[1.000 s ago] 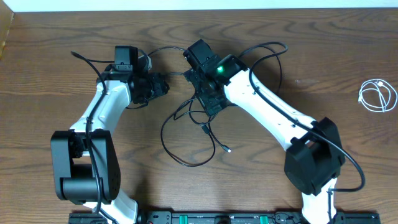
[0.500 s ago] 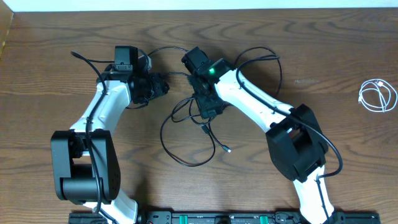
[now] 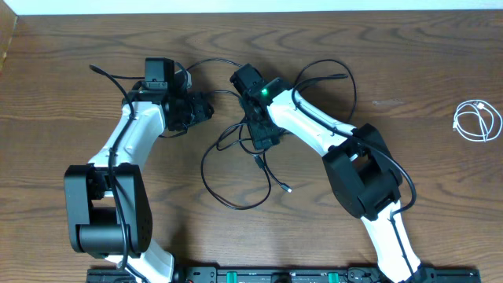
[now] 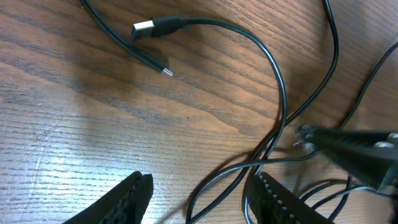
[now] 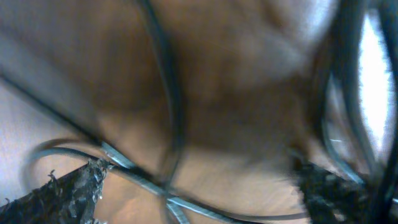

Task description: Untangle cables

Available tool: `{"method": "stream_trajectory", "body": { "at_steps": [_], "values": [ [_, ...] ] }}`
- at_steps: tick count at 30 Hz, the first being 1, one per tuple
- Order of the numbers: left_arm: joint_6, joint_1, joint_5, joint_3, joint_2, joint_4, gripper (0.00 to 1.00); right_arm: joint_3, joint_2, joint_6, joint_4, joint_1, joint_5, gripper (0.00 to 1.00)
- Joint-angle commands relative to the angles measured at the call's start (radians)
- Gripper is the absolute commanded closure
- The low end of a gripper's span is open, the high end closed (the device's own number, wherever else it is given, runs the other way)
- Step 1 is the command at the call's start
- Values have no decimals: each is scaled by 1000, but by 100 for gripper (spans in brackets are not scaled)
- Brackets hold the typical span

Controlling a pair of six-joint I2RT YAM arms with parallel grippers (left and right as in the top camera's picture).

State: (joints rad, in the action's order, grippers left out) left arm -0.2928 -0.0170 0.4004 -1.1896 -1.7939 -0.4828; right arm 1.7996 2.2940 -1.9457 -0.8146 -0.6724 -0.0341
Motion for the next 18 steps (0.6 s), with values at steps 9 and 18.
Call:
{"method": "stream_trajectory", "body": {
  "at_steps": [9, 18],
  "values": [
    [-17, -2, -9, -2, -9, -2, 46, -3, 71, -13, -21, 11, 28, 1],
    [-17, -2, -9, -2, -9, -2, 46, -3, 71, -13, -47, 11, 28, 1]
  ]
}}
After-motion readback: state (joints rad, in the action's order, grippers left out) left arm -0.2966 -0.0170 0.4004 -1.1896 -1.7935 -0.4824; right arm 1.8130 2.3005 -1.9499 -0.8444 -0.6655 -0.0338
